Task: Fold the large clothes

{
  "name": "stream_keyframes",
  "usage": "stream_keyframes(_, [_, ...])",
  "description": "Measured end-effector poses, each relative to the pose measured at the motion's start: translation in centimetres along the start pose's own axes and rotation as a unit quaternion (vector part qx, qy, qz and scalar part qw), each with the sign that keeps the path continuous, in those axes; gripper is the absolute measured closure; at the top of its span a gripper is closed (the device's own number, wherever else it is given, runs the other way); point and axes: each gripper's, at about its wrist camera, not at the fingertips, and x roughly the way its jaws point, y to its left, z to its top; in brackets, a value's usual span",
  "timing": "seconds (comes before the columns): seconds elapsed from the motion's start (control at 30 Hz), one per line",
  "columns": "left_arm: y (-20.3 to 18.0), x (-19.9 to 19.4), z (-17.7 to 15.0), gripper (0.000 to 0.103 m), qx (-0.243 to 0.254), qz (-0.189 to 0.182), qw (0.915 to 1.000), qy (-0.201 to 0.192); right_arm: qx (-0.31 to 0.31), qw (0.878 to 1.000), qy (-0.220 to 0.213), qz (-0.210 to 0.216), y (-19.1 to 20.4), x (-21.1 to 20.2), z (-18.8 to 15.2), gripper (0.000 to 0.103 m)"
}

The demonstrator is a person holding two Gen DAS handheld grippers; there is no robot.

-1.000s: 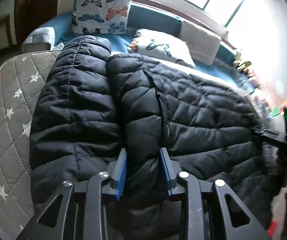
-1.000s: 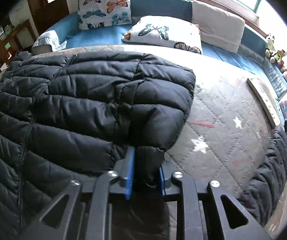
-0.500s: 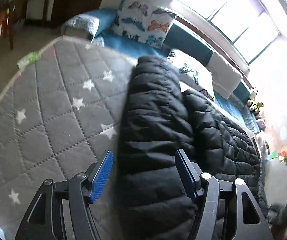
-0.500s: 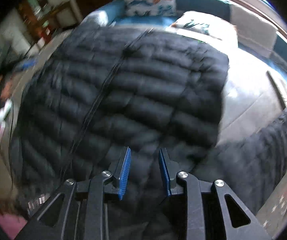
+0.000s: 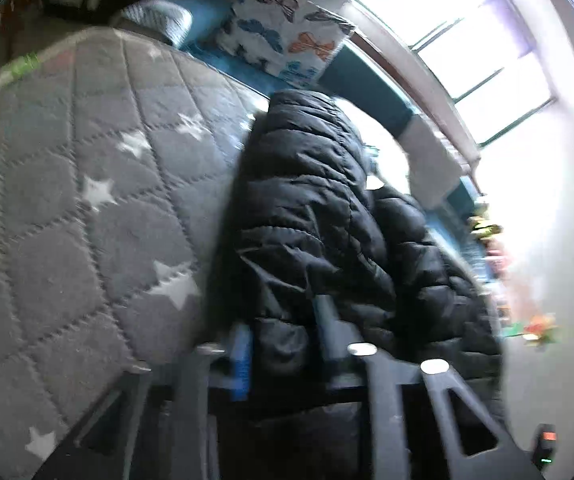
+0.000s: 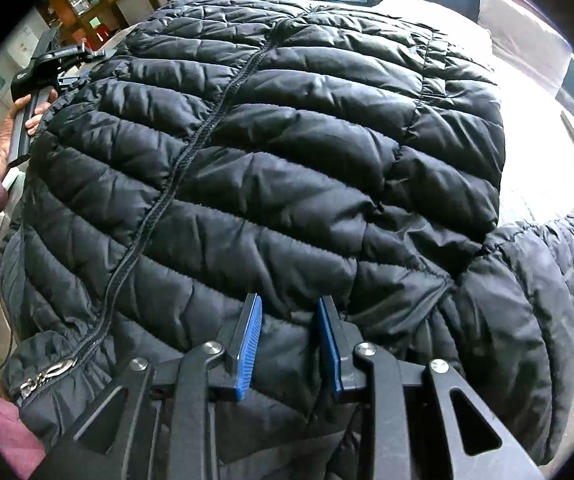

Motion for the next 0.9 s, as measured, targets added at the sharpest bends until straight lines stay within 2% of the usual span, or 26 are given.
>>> stream_keyframes(0.03, [-0.4,-0.6,-0.1,0.093,0.002,0.015,0.9998,-0.014,-0.001,1.0,0.0,-0.002,0.0,0.1,0.1,0.071])
stream_keyframes(0.13, [-1.9,-5.2,-0.2,0.093,0.013,0.077,0.9926,-0.093,-0.004,1.0,-0.003,-0.011,0.2,0.1,0.7,0.071])
stream_keyframes(0.17, [-2.4,-7.6,-0.2,0.093,0.028,0.109,0.9855,-0.126,-0.005,1.0,-0.006,-0.013,0.3,0.1,0.8,0.071])
stream_keyframes(0.2, [-2.5,-8.8,-0.2,0.093,0.04,0.139,0.9793,-0.142,-0.007,1.0,-0.009,-0.014,0.5,0.2,0.8,0.071])
stream_keyframes(0.23, [-2.3,-9.6,-0.2,0.093,0.051,0.177,0.9715,-0.149,-0.007,1.0,-0.01,-0.014,0.5,0.3,0.8,0.071])
stream_keyframes(0.33, [0.4,-8.2,-0.4,0.087,0.04,0.209,0.9726,-0.094,0.004,1.0,-0.009,-0.002,0.6,1.1,0.4,0.067])
stream_keyframes(0.37, [2.2,-7.0,-0.5,0.087,0.018,0.21,0.9755,-0.061,0.006,1.0,-0.011,0.001,0.6,1.1,0.1,0.066])
stream_keyframes(0.43, [3.8,-6.3,-0.9,0.085,-0.012,0.192,0.9806,-0.041,0.011,1.0,-0.01,0.005,0.3,1.0,0.1,0.066])
stream_keyframes(0.5, [4.1,-7.0,-1.0,0.082,-0.027,0.178,0.9827,-0.044,0.013,1.0,-0.019,0.005,0.1,-0.2,0.2,0.066])
stream_keyframes(0.63, [2.8,-10.3,-0.7,0.08,-0.014,0.178,0.9818,-0.066,0.014,0.999,-0.04,-0.004,-0.5,-3.3,-1.0,0.066])
stream_keyframes(0.7, [1.3,-13.0,-1.3,0.077,-0.001,0.16,0.9833,-0.087,0.024,0.999,-0.041,0.007,-0.9,-3.9,-1.8,0.063])
stream_keyframes(0.73, [0.2,-14.0,-2.0,0.066,0.01,0.149,0.9844,-0.093,0.027,0.999,-0.038,0.019,-1.1,-4.1,-2.4,0.063])
stream_keyframes(0.8, [-2.0,-15.7,-3.4,0.057,0.036,0.143,0.9841,-0.098,0.019,0.999,-0.034,0.026,-0.4,-4.2,-3.9,0.063])
stream_keyframes(0.9, [-6.5,-16.6,-7.5,0.057,0.106,0.106,0.9851,-0.085,-0.02,0.999,-0.029,0.025,1.5,-4.3,-5.0,0.063])
